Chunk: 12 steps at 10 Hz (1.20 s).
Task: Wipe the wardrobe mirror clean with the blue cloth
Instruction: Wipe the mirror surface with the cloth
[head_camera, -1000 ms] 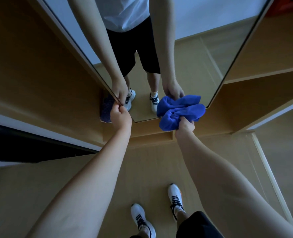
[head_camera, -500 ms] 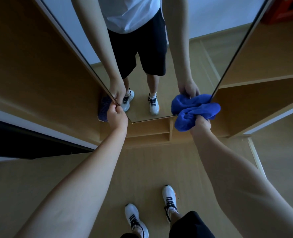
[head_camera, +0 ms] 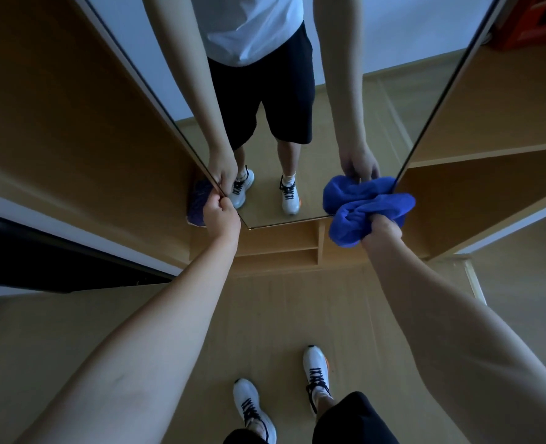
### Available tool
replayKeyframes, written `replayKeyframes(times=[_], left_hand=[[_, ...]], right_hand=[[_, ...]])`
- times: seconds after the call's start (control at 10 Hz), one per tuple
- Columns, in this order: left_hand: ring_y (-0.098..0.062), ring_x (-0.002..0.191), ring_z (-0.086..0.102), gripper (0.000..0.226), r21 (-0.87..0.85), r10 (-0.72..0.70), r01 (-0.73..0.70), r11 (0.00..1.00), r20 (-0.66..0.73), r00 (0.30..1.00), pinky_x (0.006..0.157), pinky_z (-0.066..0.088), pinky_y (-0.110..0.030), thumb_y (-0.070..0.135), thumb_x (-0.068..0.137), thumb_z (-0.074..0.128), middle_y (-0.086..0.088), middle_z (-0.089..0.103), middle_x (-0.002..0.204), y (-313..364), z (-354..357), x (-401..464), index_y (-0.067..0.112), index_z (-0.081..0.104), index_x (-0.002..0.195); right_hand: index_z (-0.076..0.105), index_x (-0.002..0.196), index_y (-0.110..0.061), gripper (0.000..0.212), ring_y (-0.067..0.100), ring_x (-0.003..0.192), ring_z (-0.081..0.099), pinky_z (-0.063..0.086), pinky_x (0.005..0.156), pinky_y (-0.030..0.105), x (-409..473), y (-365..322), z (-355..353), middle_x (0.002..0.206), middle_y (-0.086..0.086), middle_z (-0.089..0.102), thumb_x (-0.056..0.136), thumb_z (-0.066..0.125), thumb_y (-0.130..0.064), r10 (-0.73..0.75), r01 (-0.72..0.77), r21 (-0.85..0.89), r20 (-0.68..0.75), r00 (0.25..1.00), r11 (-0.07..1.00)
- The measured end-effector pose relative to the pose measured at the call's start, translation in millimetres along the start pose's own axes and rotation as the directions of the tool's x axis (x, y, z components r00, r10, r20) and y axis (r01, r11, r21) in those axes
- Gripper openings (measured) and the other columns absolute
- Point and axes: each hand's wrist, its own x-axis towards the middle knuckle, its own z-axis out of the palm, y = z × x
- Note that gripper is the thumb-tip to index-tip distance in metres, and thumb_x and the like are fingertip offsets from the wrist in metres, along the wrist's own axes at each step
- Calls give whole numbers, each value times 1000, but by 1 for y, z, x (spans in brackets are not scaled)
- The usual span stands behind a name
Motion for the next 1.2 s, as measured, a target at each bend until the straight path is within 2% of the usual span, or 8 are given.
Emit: replayKeyframes(times=[0.2, 0.4, 0.6, 0.7, 0.8, 0.9, 1.1, 1.2], left_hand=[[-29, 117, 57, 41, 17, -20, 20, 1000, 26, 999, 86, 42, -29, 8, 102, 36, -11, 61, 131, 5, -4, -1, 18, 59, 135], [-29, 114, 59, 40, -14, -1, 1, 1000, -8, 1000, 87, 44, -30, 7, 101, 36, -12, 63, 127, -4, 3, 3, 14, 60, 132], [-28, 110, 60, 38, -6, 3, -3, 1000, -78, 997, 81, 42, -27, 6, 101, 35, -14, 63, 124, -7, 11, 4, 9, 62, 128], [-29, 111, 60, 38, -7, 3, -4, 1000, -80, 997, 81, 42, -26, 5, 101, 34, -14, 63, 126, -4, 12, 2, 8, 61, 127], [-28, 109, 60, 38, -8, -7, 6, 1000, -61, 998, 81, 42, -28, 5, 102, 34, -13, 63, 125, -3, 9, 2, 10, 61, 128], [-25, 107, 59, 37, -1, -17, 17, 1000, -52, 999, 82, 42, -28, 7, 102, 35, -12, 63, 125, -5, 8, 5, 11, 61, 128], [-27, 111, 59, 37, -19, -26, 25, 1000, -70, 997, 82, 42, -28, 7, 102, 35, -13, 62, 128, -7, 11, 7, 11, 61, 129], [-28, 113, 59, 38, -12, -20, 19, 1000, -58, 998, 84, 43, -28, 7, 102, 35, -13, 63, 128, -7, 10, 9, 11, 61, 130]], right_hand=[[56, 125, -17, 40, 21, 88, 63, 50, 83, 32, -20, 9, -9, 114, 5, 65, 88, 64, -4, -97, 97, 19, -5, 995, 995], [38, 144, -5, 42, 33, 129, 50, 47, 84, 36, -26, 23, 17, 147, 15, 44, 102, 34, -6, -41, 58, -93, 172, 984, 994], [41, 142, -3, 44, 18, 81, 57, 50, 76, 35, -13, 15, 6, 140, 14, 49, 99, 37, 1, -44, 51, -44, 157, 987, 998], [58, 115, -10, 21, 22, 82, 60, 52, 92, 38, -28, 4, 1, 119, 10, 62, 95, 52, -2, 75, -81, 90, 71, 995, 993], [62, 101, -16, 23, 26, 89, 66, 54, 93, 41, -30, 1, -5, 110, 11, 68, 86, 64, 2, 50, -50, 80, 5, 999, 996], [60, 121, -15, 39, 22, 87, 67, 56, 86, 35, -34, 5, -7, 108, 7, 68, 86, 64, 1, -71, 73, 47, -29, 997, 996], [46, 141, -19, 50, 28, 106, 62, 51, 98, 43, -31, 10, 6, 124, 9, 59, 94, 58, -9, 23, -25, 63, 40, 999, 998], [42, 142, -7, 44, 22, 98, 61, 53, 80, 36, -25, 6, 2, 141, 12, 49, 99, 43, -3, -5, 15, -69, 147, 989, 997]])
